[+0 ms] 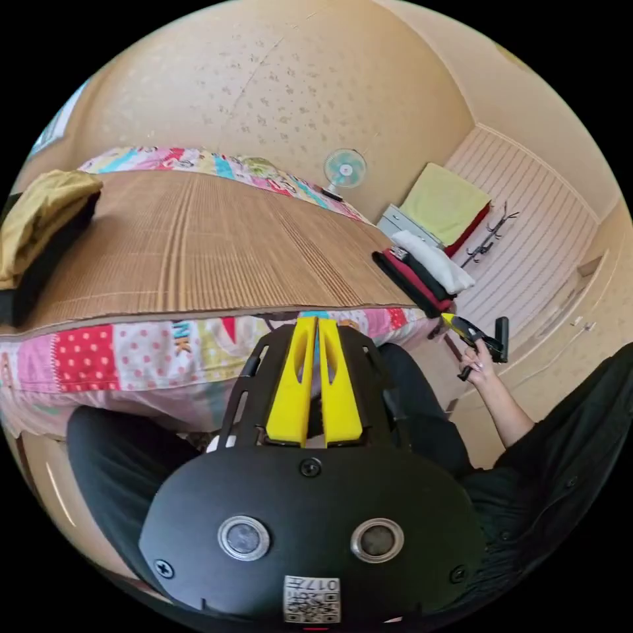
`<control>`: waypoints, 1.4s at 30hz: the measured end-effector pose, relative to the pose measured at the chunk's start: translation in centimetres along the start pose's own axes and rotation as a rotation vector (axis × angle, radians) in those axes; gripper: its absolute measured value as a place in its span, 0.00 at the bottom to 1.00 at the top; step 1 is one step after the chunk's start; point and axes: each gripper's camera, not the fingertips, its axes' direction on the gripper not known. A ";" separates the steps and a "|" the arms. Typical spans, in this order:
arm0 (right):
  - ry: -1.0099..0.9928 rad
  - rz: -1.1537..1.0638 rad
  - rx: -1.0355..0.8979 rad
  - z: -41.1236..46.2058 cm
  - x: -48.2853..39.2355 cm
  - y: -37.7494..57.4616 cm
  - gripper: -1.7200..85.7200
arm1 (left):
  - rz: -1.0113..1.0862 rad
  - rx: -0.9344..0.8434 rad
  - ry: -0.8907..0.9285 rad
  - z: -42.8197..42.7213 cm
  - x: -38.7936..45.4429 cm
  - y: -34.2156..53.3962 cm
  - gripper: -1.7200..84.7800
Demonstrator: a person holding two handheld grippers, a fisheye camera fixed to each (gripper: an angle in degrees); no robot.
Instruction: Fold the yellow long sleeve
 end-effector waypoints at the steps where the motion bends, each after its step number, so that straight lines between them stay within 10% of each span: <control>1: -0.087 -0.016 0.024 2.4 -1.7 1.4 0.02 | -0.001 0.015 -0.069 -0.8 -0.5 -0.3 0.03; 13: -0.359 -0.120 -0.122 16.4 -4.7 6.1 0.02 | -0.264 -0.001 -0.722 -6.8 -19.1 -12.1 0.14; 18: -0.495 0.022 -0.110 17.3 0.6 6.8 0.02 | -0.521 0.128 -0.479 -5.6 -21.9 -10.4 0.08; 23: -0.503 0.004 -0.143 18.5 2.0 7.4 0.02 | -0.316 0.378 -0.054 -6.8 -13.8 -11.9 0.07; 30: -0.497 0.026 -0.142 19.6 4.1 8.6 0.03 | 0.130 -0.029 0.452 1.0 -2.5 -8.6 0.07; 42: -0.241 -0.061 -0.298 25.1 2.1 9.3 0.12 | 0.133 -0.316 0.462 5.9 0.4 -3.3 0.08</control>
